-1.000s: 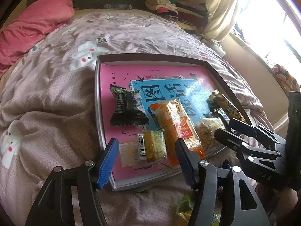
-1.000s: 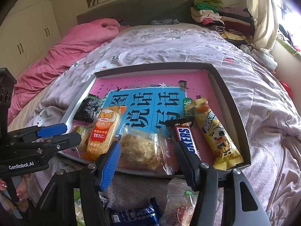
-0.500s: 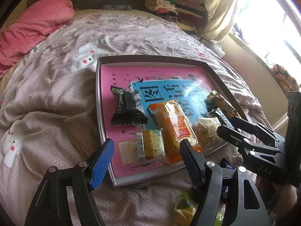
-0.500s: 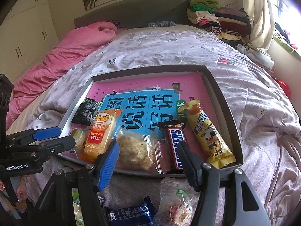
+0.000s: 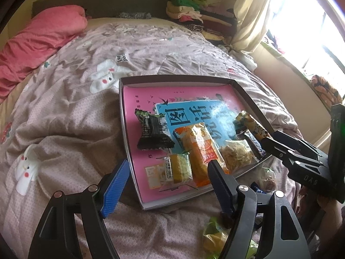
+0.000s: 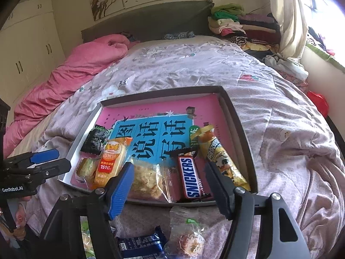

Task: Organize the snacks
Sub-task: 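Withdraw both open tools from the tray toward the snacks on the bedspread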

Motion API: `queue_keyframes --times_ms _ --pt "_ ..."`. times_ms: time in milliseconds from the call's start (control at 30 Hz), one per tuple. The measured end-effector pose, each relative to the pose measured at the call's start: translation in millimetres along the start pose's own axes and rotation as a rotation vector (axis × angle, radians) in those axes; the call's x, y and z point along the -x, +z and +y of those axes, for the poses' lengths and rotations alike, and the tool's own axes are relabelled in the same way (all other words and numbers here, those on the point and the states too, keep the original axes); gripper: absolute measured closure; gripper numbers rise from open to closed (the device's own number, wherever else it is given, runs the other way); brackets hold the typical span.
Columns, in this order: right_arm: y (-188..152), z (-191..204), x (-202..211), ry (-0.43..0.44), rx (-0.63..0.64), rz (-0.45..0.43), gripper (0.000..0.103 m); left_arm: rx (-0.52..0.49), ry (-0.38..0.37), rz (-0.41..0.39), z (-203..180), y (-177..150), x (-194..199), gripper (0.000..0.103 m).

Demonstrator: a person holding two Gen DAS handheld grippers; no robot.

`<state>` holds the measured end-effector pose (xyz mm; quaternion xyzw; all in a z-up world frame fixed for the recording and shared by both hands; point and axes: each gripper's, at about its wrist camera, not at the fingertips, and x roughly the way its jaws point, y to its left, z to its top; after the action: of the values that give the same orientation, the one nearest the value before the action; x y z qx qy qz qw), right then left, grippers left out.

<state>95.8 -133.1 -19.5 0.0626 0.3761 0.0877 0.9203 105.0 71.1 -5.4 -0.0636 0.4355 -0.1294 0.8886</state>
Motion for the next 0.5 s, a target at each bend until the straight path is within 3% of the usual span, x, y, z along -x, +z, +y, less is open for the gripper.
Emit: queue_keyframes --times_ms 500 --pt "7.8 -5.9 28.4 -0.004 -0.004 -0.055 0.033 -0.015 -0.012 -0.037 -2.6 1.4 20.5 0.027"
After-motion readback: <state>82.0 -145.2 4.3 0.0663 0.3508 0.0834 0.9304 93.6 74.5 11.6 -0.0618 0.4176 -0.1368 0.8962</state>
